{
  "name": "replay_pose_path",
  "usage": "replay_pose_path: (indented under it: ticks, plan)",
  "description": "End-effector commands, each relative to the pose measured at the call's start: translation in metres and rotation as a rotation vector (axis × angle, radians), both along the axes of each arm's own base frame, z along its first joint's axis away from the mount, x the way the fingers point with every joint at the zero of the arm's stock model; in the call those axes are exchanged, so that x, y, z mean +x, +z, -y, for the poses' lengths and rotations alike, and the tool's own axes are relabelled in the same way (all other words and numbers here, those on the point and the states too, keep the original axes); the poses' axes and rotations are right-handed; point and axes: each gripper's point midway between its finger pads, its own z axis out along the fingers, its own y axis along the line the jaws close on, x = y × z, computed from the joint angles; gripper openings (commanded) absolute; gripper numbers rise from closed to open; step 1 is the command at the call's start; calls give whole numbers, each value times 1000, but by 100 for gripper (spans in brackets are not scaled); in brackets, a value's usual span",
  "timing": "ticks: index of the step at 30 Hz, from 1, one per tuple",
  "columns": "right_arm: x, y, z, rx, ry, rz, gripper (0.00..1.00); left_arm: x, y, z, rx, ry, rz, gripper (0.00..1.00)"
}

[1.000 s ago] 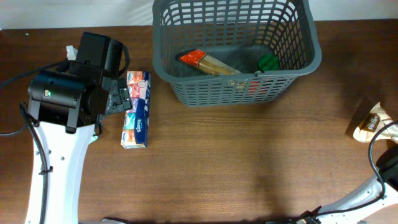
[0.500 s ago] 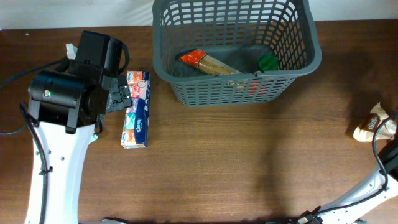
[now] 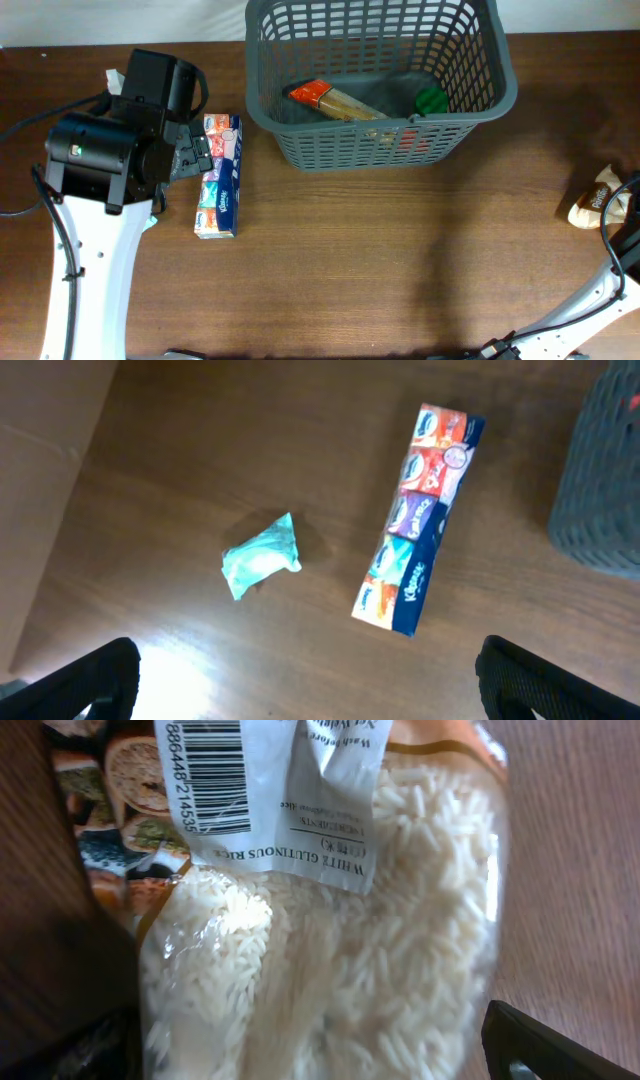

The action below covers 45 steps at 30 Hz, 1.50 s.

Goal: Pack container
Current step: 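Move the right gripper to the rice bag and grasp it, then lift the rice bag and carry it over the basket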

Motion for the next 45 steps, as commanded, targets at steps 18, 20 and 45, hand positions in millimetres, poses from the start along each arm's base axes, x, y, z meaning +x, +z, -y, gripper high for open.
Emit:
replay_pose_path:
  ticks: [18,20,45]
  plan:
    - [-6,-36,-17,107,183,-101,99,4,4,1,-24,11,36,99]
    - [-6,-36,-22,137,218,-92,84,4,4,1,-23,11,36,100]
    - [66,105,-41,-21,685,199,4,5,5,1,-24,11,39,100]
